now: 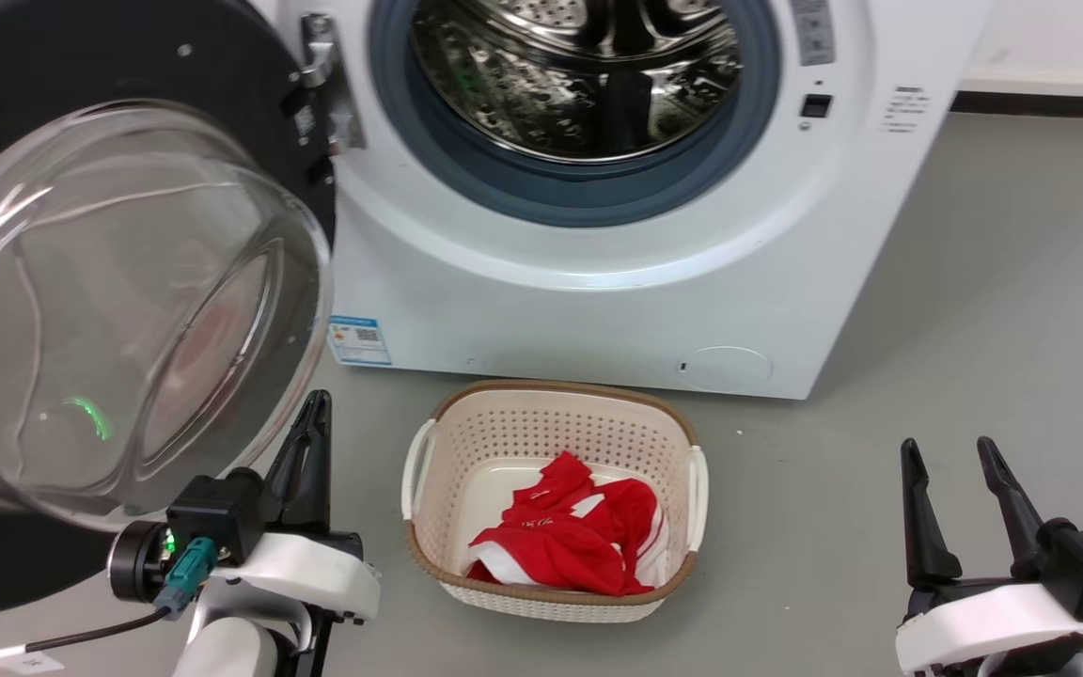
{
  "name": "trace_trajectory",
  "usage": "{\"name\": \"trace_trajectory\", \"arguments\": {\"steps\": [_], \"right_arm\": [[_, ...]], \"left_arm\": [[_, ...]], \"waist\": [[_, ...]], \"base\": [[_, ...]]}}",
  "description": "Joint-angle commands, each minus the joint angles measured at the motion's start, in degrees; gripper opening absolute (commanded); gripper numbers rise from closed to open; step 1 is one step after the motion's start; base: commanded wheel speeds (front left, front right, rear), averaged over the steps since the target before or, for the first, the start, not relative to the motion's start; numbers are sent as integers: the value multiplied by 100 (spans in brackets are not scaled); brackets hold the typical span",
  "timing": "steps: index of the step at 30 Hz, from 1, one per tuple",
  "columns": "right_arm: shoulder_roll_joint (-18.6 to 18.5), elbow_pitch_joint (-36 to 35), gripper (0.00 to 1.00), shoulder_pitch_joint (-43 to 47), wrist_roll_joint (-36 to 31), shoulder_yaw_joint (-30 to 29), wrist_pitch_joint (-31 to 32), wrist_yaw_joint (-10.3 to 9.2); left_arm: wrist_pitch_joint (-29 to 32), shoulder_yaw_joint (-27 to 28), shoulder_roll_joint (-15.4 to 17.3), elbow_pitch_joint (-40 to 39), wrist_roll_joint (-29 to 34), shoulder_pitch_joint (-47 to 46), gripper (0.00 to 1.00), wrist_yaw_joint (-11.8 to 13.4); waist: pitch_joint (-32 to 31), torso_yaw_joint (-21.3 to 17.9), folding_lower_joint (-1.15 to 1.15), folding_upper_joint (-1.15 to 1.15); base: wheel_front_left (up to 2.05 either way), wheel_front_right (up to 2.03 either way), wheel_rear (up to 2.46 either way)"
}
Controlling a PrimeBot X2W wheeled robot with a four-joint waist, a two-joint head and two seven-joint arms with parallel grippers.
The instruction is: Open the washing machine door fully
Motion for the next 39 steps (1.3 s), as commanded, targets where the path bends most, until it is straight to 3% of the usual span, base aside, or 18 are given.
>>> {"name": "trace_trajectory", "arguments": {"steps": [1,2,4,5,23,39], "right_arm": [[11,11,100,-57,-21,15,-27,-2],[11,12,100,-66,-27,34,-28,-2],[11,14,100,-90,-45,80,-22,-2],[11,17,100,-91,-60,98,-21,-2],[11,-76,100,146,-56,206,48,-2],[11,-67,100,193,-20,159,64,-2]], "left_arm": [[-19,-6,-9,26,38,-55,34,-18],[-23,-25,-26,46,47,-75,45,-24],[-31,-56,-35,56,100,-98,93,-10],[-34,-68,-39,68,116,-91,100,4],[-55,7,-4,-5,298,247,100,288],[-46,135,-43,-35,308,275,100,259]], "waist": [[-46,-140,0,0],[-62,-197,0,0],[-104,-300,0,0],[-134,-341,0,0],[-352,-460,0,0],[-337,-489,0,0]], "base": [[0,0,0],[0,0,0],[0,0,0],[0,0,0],[0,0,0],[0,0,0]]}}
